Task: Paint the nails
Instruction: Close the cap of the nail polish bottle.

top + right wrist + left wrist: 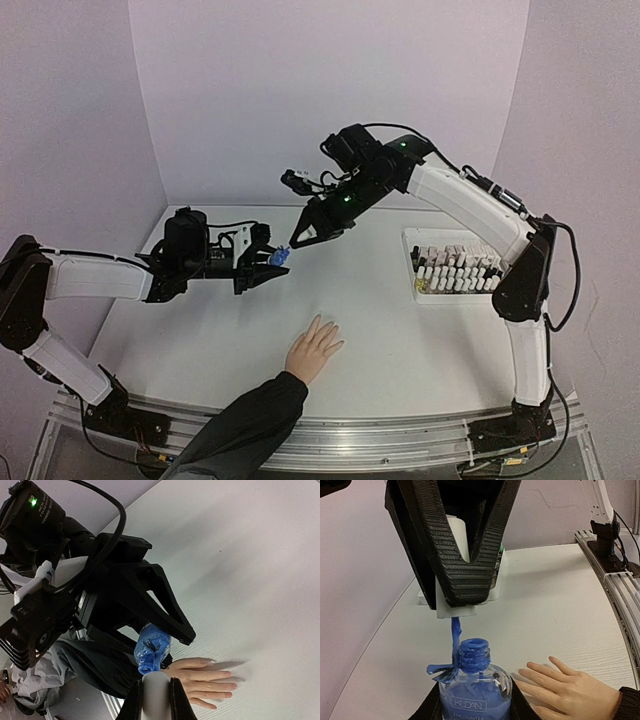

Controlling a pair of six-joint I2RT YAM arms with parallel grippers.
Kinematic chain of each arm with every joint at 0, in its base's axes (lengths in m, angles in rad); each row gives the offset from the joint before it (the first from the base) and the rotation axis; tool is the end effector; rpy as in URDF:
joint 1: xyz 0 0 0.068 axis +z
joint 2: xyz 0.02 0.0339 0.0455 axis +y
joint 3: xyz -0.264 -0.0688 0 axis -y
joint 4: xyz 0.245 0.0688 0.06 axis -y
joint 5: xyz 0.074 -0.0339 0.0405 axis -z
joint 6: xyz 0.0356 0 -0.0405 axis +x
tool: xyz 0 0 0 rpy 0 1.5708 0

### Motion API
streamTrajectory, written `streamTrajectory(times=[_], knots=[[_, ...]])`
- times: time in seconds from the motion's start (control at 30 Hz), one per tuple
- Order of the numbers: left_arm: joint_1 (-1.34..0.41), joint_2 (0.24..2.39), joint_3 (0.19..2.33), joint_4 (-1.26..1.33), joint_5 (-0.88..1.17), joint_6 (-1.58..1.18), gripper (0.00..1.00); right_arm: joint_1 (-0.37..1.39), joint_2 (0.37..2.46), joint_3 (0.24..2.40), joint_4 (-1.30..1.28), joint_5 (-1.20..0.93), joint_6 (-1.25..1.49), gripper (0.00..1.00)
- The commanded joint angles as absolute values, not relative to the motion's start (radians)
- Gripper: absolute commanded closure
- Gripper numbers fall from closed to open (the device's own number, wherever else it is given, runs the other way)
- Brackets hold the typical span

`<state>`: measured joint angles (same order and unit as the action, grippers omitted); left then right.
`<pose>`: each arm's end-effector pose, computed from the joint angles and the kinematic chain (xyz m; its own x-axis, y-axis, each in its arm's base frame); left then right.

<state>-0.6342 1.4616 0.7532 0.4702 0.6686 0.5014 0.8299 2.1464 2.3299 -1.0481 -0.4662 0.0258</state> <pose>0.2410 -0.2046 0.2380 0.2900 0.2549 -0.9225 0.9246 0.1741 0.3388 0.3002 0.3519 0.3582 -0.5354 -0.5512 -0.6399 -0.8425 0.4020 0.3586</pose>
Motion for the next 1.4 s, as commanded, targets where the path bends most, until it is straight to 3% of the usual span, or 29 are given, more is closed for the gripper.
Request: streamTrajectory(times=[0.0, 0.6, 1.37], knots=[[-0.637, 1.45, 0.787, 0.515, 0.665, 0.51, 1.0, 0.832, 2.097, 2.379, -1.062, -0.454, 0.024, 1.0], [-0.637, 1.441, 0.785, 0.515, 0.659, 0.528, 1.0, 0.832, 2.009, 2.286, -1.072, -0.447, 0.034, 1.0], [-0.637, 1.445, 0.796, 0.51, 0.668, 0.562, 1.0, 0.831, 2.11, 2.367, -1.106, -0.468, 0.032, 1.0]])
